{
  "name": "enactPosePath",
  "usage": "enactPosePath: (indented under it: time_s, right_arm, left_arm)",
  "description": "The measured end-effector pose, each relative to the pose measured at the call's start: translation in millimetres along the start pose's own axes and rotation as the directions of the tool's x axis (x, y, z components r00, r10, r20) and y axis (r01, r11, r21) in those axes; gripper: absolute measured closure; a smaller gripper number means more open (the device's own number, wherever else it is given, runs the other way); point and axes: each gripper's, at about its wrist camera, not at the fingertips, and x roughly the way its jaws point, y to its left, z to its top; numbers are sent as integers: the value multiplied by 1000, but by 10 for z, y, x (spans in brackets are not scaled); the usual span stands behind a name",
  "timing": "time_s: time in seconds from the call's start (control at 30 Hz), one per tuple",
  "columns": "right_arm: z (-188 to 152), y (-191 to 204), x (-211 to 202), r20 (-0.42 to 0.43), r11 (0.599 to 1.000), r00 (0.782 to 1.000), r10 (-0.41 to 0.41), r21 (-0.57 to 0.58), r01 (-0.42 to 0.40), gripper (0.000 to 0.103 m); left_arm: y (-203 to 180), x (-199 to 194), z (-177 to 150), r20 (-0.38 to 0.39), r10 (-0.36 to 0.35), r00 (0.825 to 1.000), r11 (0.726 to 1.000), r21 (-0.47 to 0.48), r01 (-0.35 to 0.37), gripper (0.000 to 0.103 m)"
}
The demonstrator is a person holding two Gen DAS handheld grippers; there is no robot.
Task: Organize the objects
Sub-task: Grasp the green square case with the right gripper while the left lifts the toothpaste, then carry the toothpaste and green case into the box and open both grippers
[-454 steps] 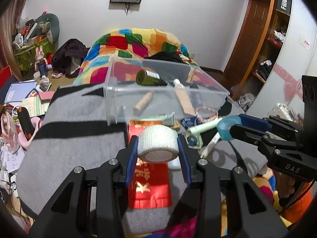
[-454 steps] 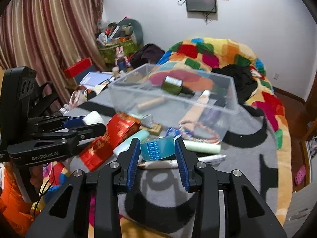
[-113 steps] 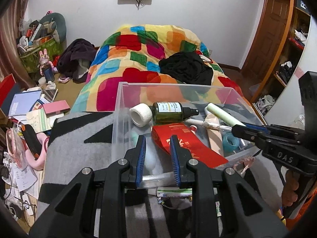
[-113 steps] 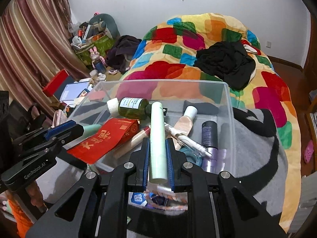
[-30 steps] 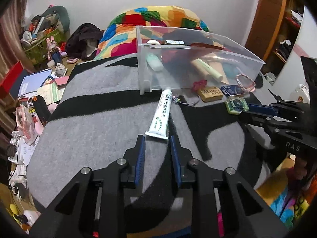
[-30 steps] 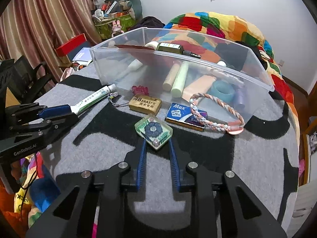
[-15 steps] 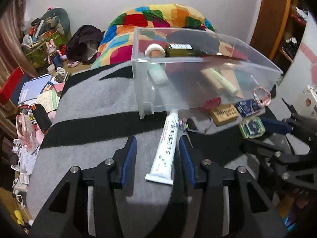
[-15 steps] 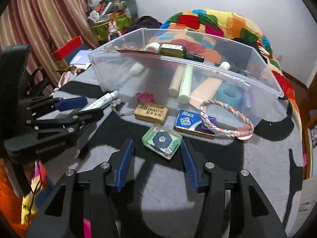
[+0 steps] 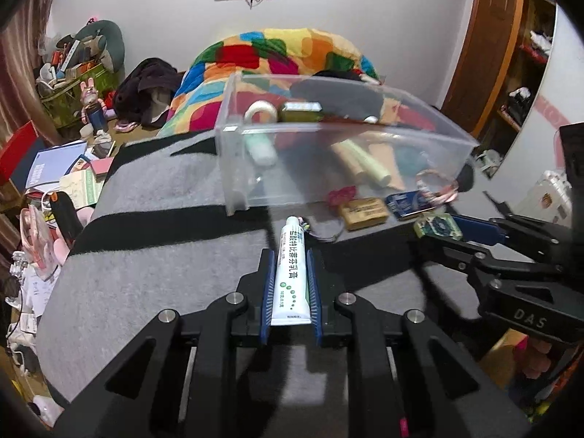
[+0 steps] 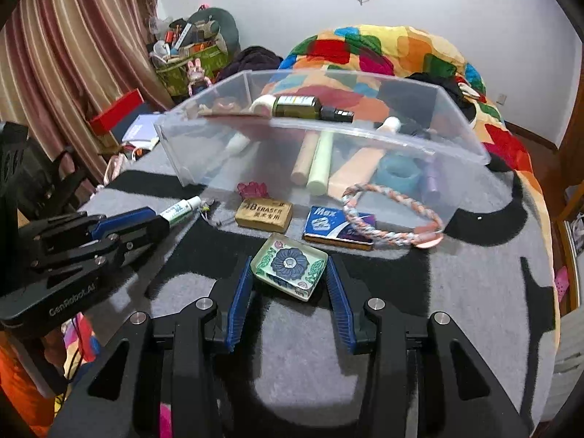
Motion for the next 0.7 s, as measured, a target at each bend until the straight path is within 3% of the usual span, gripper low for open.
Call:
enactPosePath:
  time_s: [0.37,0.7]
  right_arm:
    - [160,-48,-362,103,1000,995,-3,22,1,66]
    - [479,-223,-518,181,997,983,-39,74,26,65]
  left_arm:
    - [-198,-416,238,125,-32,992,999,40,27,86]
    - [-99,-475,516,178,-24,984,1000,24,20,86]
